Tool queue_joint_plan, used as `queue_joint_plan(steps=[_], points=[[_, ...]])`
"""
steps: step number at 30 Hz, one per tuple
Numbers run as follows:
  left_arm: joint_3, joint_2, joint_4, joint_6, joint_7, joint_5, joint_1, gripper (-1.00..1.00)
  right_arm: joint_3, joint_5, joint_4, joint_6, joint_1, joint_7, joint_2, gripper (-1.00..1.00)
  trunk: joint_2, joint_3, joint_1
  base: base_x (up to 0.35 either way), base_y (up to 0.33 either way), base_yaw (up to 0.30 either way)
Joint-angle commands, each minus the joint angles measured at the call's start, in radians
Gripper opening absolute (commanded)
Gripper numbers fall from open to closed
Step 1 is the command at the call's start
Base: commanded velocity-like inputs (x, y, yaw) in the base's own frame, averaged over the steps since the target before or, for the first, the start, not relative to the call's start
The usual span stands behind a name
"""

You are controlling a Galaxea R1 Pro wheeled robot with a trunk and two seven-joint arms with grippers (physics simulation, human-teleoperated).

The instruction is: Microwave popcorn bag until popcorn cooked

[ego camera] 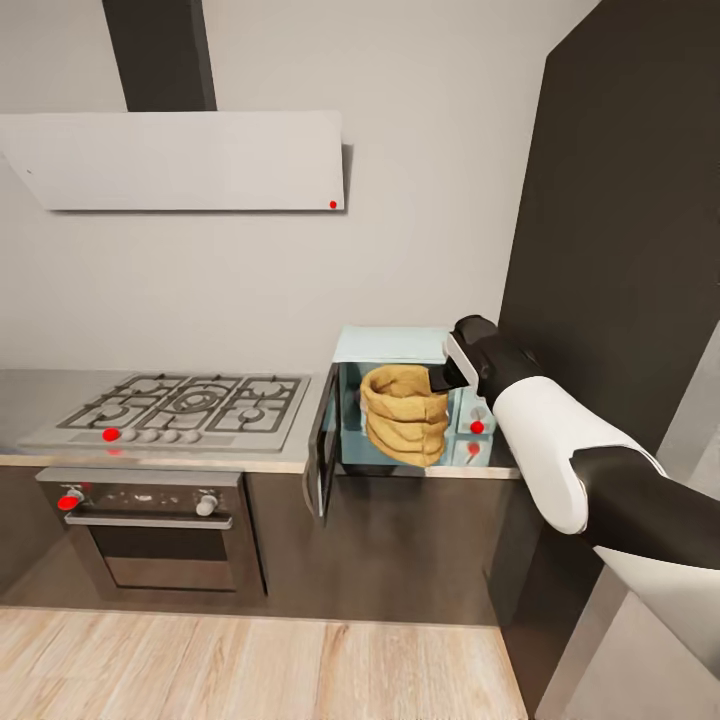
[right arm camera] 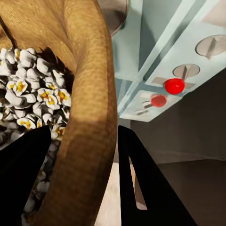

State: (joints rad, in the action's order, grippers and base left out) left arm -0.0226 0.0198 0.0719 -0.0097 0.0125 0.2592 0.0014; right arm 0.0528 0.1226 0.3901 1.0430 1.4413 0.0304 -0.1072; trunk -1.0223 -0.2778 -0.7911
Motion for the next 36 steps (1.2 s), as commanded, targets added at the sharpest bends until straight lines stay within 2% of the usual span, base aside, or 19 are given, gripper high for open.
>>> queue_joint_plan(steps=[1, 4, 6, 30, 36], points=[[-0.002, 0.0, 0.001, -0.001, 0.001, 0.005, 0.0, 1.0, 0.004, 0.0, -0.005, 0.004, 0.001, 0.001, -0.001, -1.0, -0.001, -0.001, 0.0, 0.0, 0.0, 0.0], [-0.001, 0.0, 0.001, -0.001, 0.001, 0.005, 0.0, 1.0, 0.004, 0.0, -0.087, 0.004, 0.001, 0.001, 0.0, -1.0, -0.001, -0.001, 0.0, 0.0, 0.0, 0.0], [-0.001, 0.0, 0.002, -0.001, 0.001, 0.005, 0.0, 1.0, 0.004, 0.0, -0.108, 0.004, 0.001, 0.0, 0.001, -1.0, -0.001, -0.001, 0.0, 0.0, 0.0, 0.0], [0.0, 0.0, 0.002, -0.001, 0.001, 0.005, 0.0, 1.0, 0.002, -0.005, -0.103, 0.004, 0.001, 0.0, 0.003, -1.0, -0.001, -0.001, 0.0, 0.0, 0.0, 0.0], [0.0, 0.0, 0.002, -0.001, 0.001, 0.005, 0.0, 1.0, 0.002, -0.05, -0.105, 0.004, 0.001, 0.0, 0.005, -1.0, -0.001, -0.001, 0.0, 0.0, 0.0, 0.0]])
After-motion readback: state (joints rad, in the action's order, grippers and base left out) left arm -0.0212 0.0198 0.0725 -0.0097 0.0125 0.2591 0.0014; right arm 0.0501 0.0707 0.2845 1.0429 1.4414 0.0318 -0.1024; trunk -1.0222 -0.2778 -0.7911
